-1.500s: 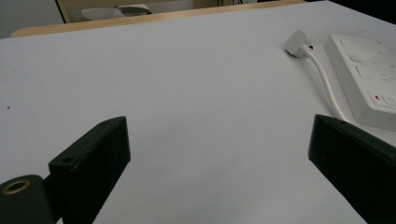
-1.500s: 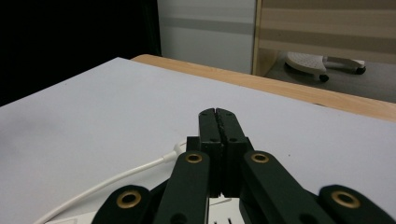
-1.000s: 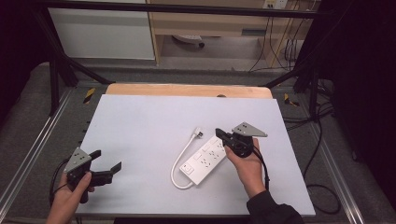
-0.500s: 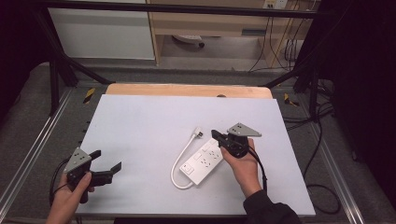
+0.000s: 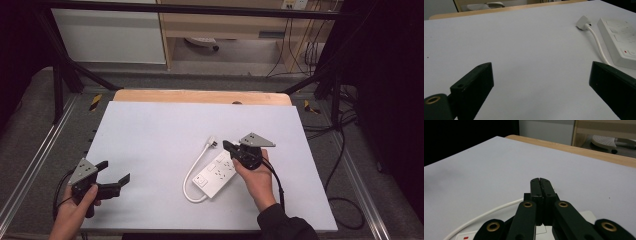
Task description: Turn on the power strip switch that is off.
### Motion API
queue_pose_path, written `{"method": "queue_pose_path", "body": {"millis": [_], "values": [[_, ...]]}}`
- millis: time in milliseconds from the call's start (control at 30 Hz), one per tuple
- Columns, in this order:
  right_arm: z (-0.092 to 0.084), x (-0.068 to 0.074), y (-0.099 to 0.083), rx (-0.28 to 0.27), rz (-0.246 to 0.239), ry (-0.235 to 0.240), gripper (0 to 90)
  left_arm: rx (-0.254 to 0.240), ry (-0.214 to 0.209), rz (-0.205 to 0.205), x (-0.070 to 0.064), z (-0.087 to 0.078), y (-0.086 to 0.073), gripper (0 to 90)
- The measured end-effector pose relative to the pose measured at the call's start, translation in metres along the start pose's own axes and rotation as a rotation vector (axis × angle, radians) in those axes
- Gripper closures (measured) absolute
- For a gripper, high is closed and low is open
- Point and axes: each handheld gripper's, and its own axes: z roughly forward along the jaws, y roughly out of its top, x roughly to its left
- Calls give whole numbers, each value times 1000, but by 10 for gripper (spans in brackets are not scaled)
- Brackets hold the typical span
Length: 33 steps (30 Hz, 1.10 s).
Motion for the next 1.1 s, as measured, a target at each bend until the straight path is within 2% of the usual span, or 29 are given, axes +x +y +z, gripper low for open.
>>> {"method": "queue_pose_path", "body": {"millis": [667, 1100], "values": [[7, 3, -8, 19, -1, 6, 900, 1, 0, 2, 0, 0, 0, 55], [13, 3, -20, 53, 4, 6, 900, 1, 0, 2, 0, 0, 0, 56]]}}
